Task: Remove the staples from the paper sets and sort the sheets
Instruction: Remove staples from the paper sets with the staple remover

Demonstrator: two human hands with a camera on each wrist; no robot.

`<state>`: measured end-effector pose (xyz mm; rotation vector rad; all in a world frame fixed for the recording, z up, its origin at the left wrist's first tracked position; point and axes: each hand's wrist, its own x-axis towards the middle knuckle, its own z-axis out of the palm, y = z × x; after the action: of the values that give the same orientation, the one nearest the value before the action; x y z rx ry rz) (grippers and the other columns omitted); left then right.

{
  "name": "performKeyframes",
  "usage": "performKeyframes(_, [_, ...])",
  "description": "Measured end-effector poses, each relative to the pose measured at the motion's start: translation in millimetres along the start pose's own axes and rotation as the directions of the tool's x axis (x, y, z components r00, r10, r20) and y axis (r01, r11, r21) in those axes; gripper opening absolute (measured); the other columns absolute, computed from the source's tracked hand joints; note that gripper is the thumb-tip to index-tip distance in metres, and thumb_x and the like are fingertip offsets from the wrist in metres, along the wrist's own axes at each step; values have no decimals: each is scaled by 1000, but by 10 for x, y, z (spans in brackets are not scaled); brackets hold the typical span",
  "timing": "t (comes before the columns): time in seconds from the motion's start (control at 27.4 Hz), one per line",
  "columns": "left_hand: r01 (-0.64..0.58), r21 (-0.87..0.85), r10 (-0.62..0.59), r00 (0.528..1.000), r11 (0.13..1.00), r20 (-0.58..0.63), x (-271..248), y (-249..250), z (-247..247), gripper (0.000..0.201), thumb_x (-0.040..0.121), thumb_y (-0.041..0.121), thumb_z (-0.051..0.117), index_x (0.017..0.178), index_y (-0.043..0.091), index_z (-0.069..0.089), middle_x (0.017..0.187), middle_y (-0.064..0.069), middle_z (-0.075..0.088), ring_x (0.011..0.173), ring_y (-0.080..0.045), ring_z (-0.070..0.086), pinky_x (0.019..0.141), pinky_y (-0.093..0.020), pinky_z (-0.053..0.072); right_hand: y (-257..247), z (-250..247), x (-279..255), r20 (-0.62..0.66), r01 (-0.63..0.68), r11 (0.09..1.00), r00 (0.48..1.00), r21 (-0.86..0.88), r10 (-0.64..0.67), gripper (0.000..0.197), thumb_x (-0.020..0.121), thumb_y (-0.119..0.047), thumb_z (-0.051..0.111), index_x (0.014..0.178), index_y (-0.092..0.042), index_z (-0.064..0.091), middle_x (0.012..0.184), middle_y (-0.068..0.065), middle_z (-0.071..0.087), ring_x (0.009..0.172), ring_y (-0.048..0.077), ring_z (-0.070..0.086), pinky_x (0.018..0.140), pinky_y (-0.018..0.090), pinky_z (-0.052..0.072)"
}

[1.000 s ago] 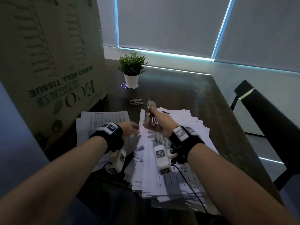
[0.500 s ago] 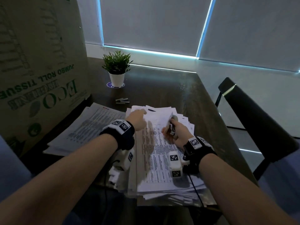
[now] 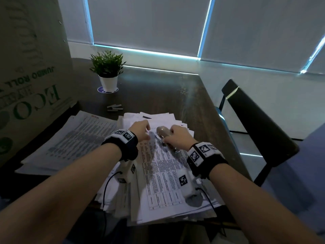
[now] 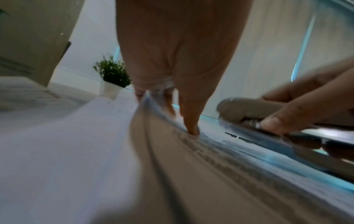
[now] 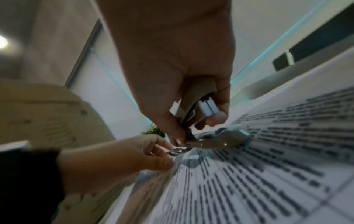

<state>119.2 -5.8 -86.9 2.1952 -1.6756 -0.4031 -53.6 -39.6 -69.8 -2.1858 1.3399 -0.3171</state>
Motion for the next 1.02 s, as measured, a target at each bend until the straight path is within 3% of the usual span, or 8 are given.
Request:
performKeyframes(0.11, [67, 229, -79, 996, 971, 42, 57, -39, -15, 67, 81, 39, 70, 137, 17, 39, 140, -15, 36, 130, -33, 35, 107, -45, 34, -61, 63, -41, 14, 117, 986, 993, -122, -117, 44, 89, -20, 61, 131, -16, 47, 112, 12, 64, 104, 29, 60, 81, 34, 48])
performKeyframes(0.22, [58, 346, -132, 972, 936, 196, 40, -60, 8, 83, 86, 54, 58, 149, 21, 16, 156, -16, 8, 143, -38, 11, 114, -55, 21, -57, 136, -33, -11, 182, 962, 982, -206, -188, 41, 90, -20, 60, 130, -22, 54, 115, 10, 66, 107, 30, 60, 85, 36, 50])
performKeyframes(0.37, [110, 371, -235, 921, 922, 310, -48, -15, 139, 115, 77, 74, 54, 151, 19, -14, 156, -13, -23, 144, -38, -16, 114, -58, 3, -44, 144, -33, -23, 213, 952, 974, -221, -224, 39, 92, -23, 61, 130, -23, 59, 119, 5, 68, 108, 25, 61, 88, 34, 50])
performKeyframes(0.62, [121, 441, -286, 899, 889, 332, 32, -14, 164, 124, 69, 84, 49, 149, 20, -19, 155, -14, -25, 145, -38, -13, 116, -56, 6, -58, 127, 35, 44, 216, 929, 976, -300, -213, 28, 90, -16, 61, 117, -15, 67, 112, 6, 70, 104, 25, 62, 89, 38, 53])
performKeyframes(0.73, [122, 463, -296, 898, 878, 325, 63, -11, 173, 127, 65, 87, 48, 149, 21, -19, 156, -14, -23, 145, -38, -10, 117, -56, 8, -55, 185, 46, 0, 207, 945, 977, -254, -214, 27, 92, -15, 58, 118, -11, 65, 112, 8, 69, 102, 27, 63, 88, 40, 53])
performKeyframes(0.84, [121, 478, -298, 902, 870, 314, 78, -11, 198, 131, 62, 88, 50, 149, 21, -19, 157, -14, -22, 145, -39, -9, 115, -57, 9, -55, 285, 69, -37, 205, 953, 975, -224, -219, 18, 94, -13, 52, 107, -12, 64, 101, 9, 69, 94, 29, 64, 80, 41, 54])
performKeyframes(1.02, [126, 491, -305, 903, 862, 302, 76, 7, 207, 133, 60, 89, 51, 150, 20, -18, 157, -15, -20, 145, -39, -7, 116, -58, 10, -66, 332, 184, -43, 211, 955, 973, -210, -225, 23, 98, -16, 46, 118, -14, 57, 100, 12, 67, 88, 29, 62, 72, 36, 51])
